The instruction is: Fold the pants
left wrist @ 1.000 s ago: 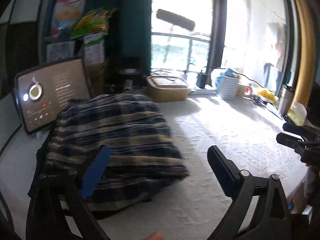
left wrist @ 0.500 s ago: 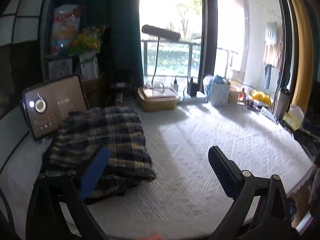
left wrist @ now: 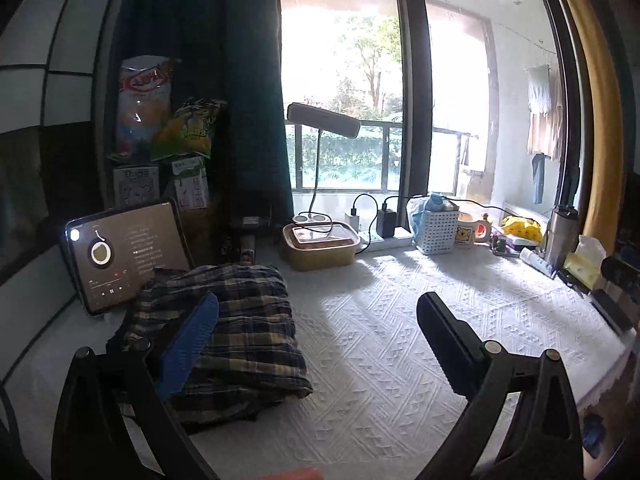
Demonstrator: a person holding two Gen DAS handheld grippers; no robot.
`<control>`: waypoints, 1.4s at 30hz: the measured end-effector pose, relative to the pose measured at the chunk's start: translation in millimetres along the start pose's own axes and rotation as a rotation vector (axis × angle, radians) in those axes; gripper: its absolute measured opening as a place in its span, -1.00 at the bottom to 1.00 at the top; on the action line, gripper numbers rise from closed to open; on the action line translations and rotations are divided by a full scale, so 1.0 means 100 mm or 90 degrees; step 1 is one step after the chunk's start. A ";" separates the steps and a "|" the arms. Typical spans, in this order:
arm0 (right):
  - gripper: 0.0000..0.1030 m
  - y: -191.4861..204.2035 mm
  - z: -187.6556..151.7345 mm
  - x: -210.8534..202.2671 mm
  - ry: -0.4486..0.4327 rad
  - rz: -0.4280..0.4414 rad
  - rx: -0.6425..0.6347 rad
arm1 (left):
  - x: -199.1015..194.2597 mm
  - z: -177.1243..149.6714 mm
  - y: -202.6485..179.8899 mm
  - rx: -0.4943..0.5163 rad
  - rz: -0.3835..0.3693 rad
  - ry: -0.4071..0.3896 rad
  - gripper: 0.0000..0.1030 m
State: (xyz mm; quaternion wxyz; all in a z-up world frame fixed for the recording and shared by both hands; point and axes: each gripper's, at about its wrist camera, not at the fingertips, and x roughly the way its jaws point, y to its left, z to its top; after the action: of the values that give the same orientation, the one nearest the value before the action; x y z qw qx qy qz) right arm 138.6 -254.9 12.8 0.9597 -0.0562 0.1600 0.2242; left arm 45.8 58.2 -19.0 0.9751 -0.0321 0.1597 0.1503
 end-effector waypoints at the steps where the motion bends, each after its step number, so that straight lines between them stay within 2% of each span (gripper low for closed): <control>1: 1.00 -0.01 -0.01 0.01 0.002 -0.003 0.000 | 0.01 -0.01 0.02 -0.002 0.002 0.001 0.92; 19: 1.00 0.09 -0.13 0.30 0.049 0.008 -0.006 | 0.10 -0.13 0.15 -0.028 0.009 0.012 0.92; 42: 1.00 0.08 -0.18 0.30 0.052 0.010 -0.004 | 0.12 -0.14 0.10 -0.021 0.000 0.016 0.92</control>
State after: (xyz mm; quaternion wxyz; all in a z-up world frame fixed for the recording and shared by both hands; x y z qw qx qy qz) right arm 155.2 -238.7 -14.0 0.9504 -0.0668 0.1989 0.2295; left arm 49.0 69.1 -36.3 0.9724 -0.0501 0.1695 0.1526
